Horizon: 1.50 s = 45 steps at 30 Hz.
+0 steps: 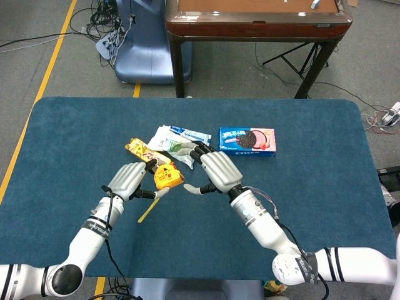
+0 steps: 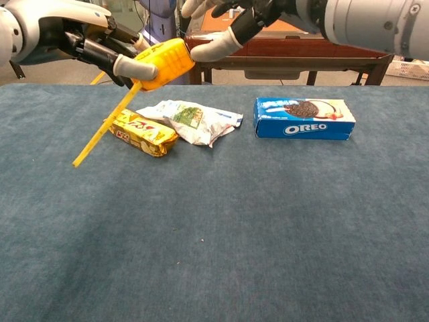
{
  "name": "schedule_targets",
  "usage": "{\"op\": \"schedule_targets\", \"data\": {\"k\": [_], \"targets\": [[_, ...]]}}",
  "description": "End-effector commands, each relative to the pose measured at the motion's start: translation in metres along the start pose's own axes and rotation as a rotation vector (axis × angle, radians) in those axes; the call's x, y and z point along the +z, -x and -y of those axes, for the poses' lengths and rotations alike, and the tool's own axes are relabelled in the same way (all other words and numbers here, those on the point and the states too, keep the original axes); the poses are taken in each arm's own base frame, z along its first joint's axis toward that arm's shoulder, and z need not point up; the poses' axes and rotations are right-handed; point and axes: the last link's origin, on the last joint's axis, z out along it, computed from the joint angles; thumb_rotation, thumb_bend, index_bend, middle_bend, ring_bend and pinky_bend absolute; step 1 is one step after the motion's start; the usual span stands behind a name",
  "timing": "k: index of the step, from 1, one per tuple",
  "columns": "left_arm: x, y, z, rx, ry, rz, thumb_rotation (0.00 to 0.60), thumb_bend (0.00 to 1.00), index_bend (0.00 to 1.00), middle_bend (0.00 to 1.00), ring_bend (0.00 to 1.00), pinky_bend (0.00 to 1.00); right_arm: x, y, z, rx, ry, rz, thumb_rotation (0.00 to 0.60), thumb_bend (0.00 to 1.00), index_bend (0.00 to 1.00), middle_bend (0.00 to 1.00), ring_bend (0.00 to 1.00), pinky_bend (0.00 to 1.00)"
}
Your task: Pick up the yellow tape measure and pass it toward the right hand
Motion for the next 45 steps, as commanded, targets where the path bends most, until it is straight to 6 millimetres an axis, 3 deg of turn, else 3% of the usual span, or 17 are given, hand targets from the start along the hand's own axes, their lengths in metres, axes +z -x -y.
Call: {"op": "schedule_targets", "data": {"k": [1,21,29,41,45], "targets": [[-0.001,0.0,0.0,-0.002,-0.001,0.002,0.508,0.25,0.4,0.42,0.32,0.21,0.004,0.002,0.002,-0.003,0.004,0.0,0.6,0.31,0.23,0.15,0.09,0.18],[0.0,0.0,0.0,-0.005,-0.003,0.014,0.503,0.25,0.4,0.42,0.32,0.21,0.016,0.006,-0.001,-0.027,0.032,-0.016,0.6,0.32,0.23,0.16,0.09,0.18],[-0.001,0.0,0.005,-0.013,-0.012,0.013,0.504,0.25,0.4,0.42,0.32,0.21,0.019,0.007,-0.002,-0.032,0.038,-0.028,0.6,0.36,0.23,0.18,0.09,0.18],[-0.002,-0.003,0.014,-0.031,-0.023,0.012,0.504,0.25,0.4,0.42,0.32,0.22,0.022,-0.004,-0.007,-0.035,0.059,-0.074,0.6,0.4,0.23,0.21,0.1,0.18],[-0.002,-0.004,0.016,-0.036,-0.026,0.012,0.503,0.25,0.4,0.42,0.32,0.22,0.022,-0.006,-0.007,-0.032,0.065,-0.091,0.6,0.41,0.3,0.24,0.12,0.18]]}}
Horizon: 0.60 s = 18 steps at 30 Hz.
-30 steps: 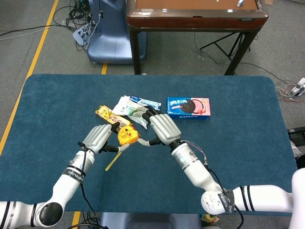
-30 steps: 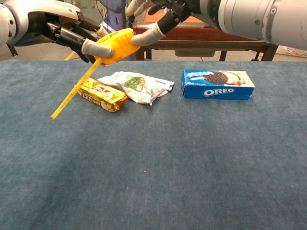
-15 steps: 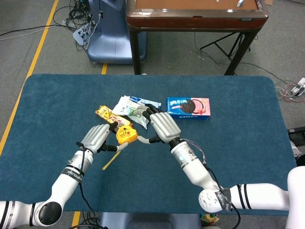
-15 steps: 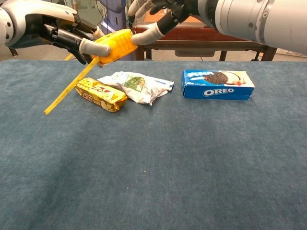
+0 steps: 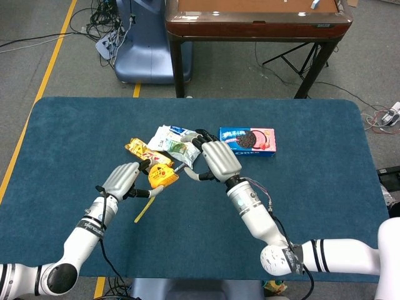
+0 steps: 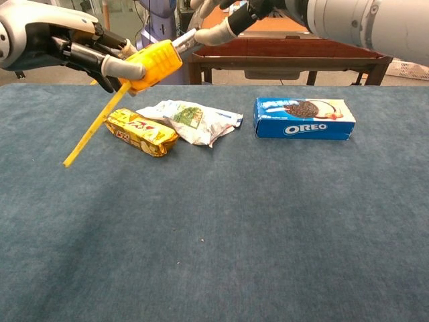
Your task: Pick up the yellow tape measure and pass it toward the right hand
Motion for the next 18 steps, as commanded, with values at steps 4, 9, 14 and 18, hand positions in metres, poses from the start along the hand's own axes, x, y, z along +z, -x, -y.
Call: {"op": "schedule_targets", "data": {"k": [4,9,14,18], "targets": [[0.0002,-0.0004,0.0006,-0.003,0.003,0.001,0.505,0.25,0.4,0.42,0.32,0.22,0.0018,-0.0002,-0.0004,-0.004,0.007,-0.01,0.6,0.41,0.38,0.27,0.14,0.18],[0.0008,-0.0009,0.0009,-0.006,0.004,0.002,0.502,0.25,0.4,0.42,0.32,0.22,0.0029,-0.0001,-0.0003,-0.005,0.012,-0.01,0.6,0.41,0.47,0.33,0.16,0.18],[0.0015,-0.0007,0.0021,-0.008,0.003,0.004,0.503,0.25,0.4,0.42,0.32,0.22,0.0037,0.001,0.0004,-0.008,0.014,-0.008,0.6,0.41,0.52,0.36,0.19,0.18],[0.0017,-0.0016,0.003,-0.01,0.002,0.003,0.504,0.25,0.4,0.42,0.32,0.22,0.0041,0.002,0.0015,-0.005,0.014,-0.002,0.6,0.47,0.54,0.38,0.2,0.18]]}}
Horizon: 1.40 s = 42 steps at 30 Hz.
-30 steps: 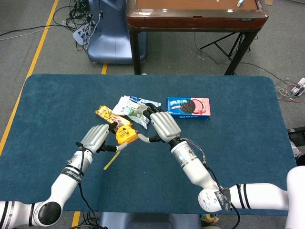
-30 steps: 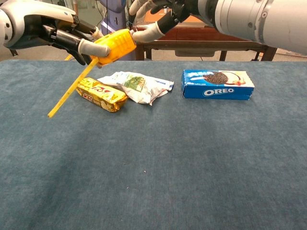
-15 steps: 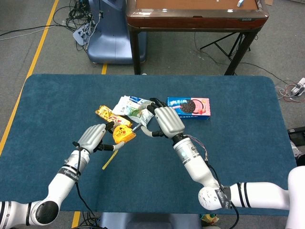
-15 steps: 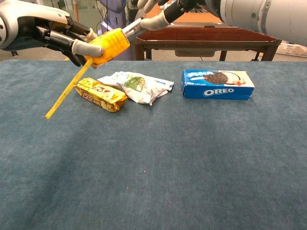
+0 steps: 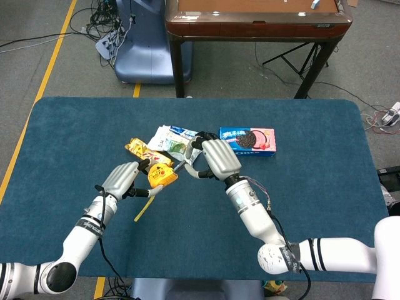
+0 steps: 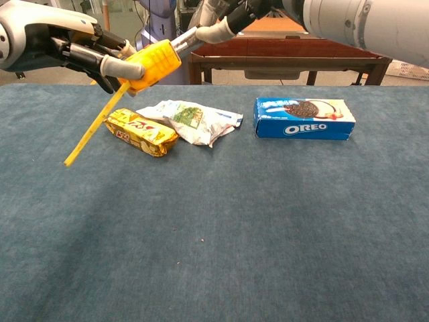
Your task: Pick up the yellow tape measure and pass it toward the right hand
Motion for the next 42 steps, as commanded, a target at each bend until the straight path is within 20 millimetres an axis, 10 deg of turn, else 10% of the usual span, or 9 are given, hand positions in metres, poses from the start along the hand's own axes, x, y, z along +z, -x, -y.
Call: {"op": "schedule_targets", "data": {"k": [1,20,42], "targets": [[0.0,-0.001,0.001,0.0,0.0,-0.001,0.504,0.25,0.4,0.42,0.32,0.22,0.0,0.001,0.001,0.002,-0.002,0.003,0.6,0.48,0.54,0.38,0.2,0.18],[0.003,-0.001,0.018,-0.007,-0.029,0.007,0.504,0.25,0.4,0.42,0.32,0.22,-0.007,-0.01,-0.008,0.001,-0.008,-0.013,0.6,0.71,0.56,0.4,0.22,0.18],[-0.004,0.017,0.096,-0.036,-0.158,0.078,0.515,0.25,0.4,0.42,0.33,0.23,-0.037,-0.054,-0.051,-0.069,0.048,-0.068,0.6,0.75,0.57,0.4,0.22,0.18]]}}
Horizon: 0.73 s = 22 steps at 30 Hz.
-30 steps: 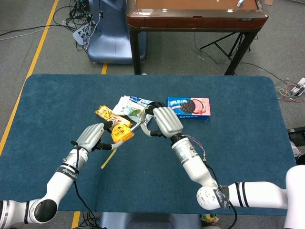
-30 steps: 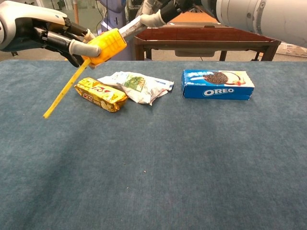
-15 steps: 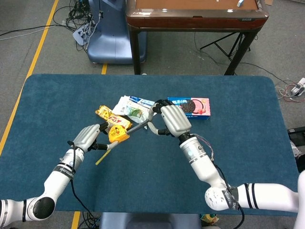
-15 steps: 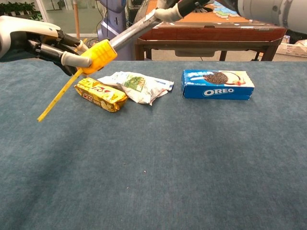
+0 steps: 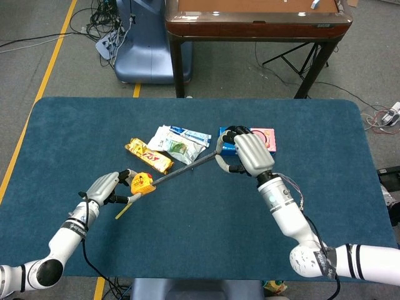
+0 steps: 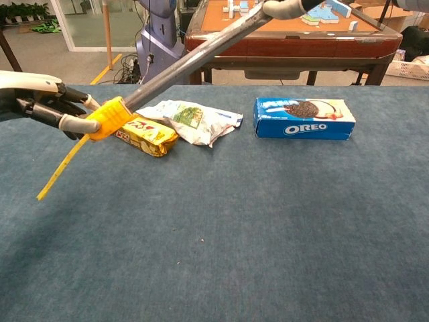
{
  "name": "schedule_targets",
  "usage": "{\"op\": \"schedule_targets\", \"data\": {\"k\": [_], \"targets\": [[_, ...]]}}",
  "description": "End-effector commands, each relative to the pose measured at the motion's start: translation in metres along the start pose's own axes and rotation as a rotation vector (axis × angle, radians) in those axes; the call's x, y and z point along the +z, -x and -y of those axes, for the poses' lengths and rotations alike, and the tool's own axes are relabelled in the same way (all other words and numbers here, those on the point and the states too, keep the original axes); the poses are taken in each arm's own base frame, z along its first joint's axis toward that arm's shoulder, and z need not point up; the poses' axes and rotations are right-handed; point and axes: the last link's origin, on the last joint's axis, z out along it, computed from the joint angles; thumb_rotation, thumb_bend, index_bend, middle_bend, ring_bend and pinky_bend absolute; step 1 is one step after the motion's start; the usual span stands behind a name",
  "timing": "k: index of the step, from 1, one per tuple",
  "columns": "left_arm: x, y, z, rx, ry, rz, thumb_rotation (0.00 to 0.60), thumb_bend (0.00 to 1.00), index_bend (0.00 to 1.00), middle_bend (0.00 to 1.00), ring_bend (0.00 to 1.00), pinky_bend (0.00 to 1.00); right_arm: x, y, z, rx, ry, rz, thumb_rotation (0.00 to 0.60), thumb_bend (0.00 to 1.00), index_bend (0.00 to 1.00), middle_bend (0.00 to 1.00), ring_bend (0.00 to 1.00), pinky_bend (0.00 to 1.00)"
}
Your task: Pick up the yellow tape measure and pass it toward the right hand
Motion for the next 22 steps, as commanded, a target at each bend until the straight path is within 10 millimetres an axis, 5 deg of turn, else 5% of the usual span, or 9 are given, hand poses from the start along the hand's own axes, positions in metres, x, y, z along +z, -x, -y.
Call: {"op": "schedule_targets", "data": {"k": [1,22], "targets": [[0.0,0.004,0.01,-0.015,-0.018,0.013,0.513,0.25,0.4,0.42,0.33,0.23,-0.003,-0.006,-0.005,-0.003,0.009,-0.012,0.6,0.75,0.57,0.4,0.22,0.18],[0.001,0.005,0.03,-0.046,-0.039,0.02,0.512,0.25,0.4,0.42,0.33,0.23,-0.008,-0.015,-0.017,0.001,0.026,-0.023,0.6,0.75,0.57,0.4,0.22,0.18]]}}
